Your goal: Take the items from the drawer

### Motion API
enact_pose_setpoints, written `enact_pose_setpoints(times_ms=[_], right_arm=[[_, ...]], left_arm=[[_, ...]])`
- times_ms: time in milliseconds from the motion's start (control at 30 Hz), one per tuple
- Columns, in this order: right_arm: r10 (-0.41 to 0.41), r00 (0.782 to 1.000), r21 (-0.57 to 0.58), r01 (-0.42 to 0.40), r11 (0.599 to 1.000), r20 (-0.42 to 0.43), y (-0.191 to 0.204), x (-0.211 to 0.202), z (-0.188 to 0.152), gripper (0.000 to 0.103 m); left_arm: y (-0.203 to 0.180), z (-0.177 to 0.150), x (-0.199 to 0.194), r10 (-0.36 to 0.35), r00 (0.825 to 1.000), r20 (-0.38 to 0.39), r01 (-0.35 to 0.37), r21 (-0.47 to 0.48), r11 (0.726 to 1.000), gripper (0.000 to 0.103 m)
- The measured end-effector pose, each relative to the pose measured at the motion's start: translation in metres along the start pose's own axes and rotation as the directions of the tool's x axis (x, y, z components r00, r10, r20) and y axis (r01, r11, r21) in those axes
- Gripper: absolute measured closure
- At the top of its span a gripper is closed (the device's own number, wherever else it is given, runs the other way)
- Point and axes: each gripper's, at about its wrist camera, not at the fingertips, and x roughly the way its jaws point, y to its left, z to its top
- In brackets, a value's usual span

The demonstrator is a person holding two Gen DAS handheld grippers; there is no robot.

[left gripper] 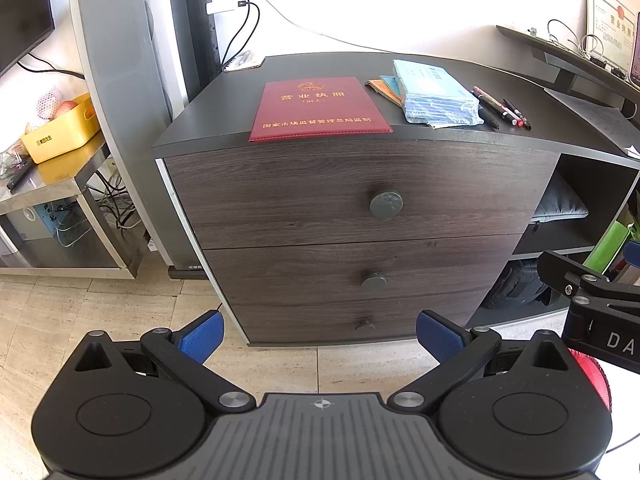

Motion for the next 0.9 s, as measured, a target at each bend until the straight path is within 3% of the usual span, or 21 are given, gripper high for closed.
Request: enact_pose_setpoints(times_ms=[900], right_arm=[[0.0,1.0,-0.003,0.0,1.0,0.004,-0.0008,0.0006,-0.0006,0.0]], left_arm=[[0.0043,-0.002,-0.0028,0.0,1.0,0.0,0.0,0.002,1.0,0.001]])
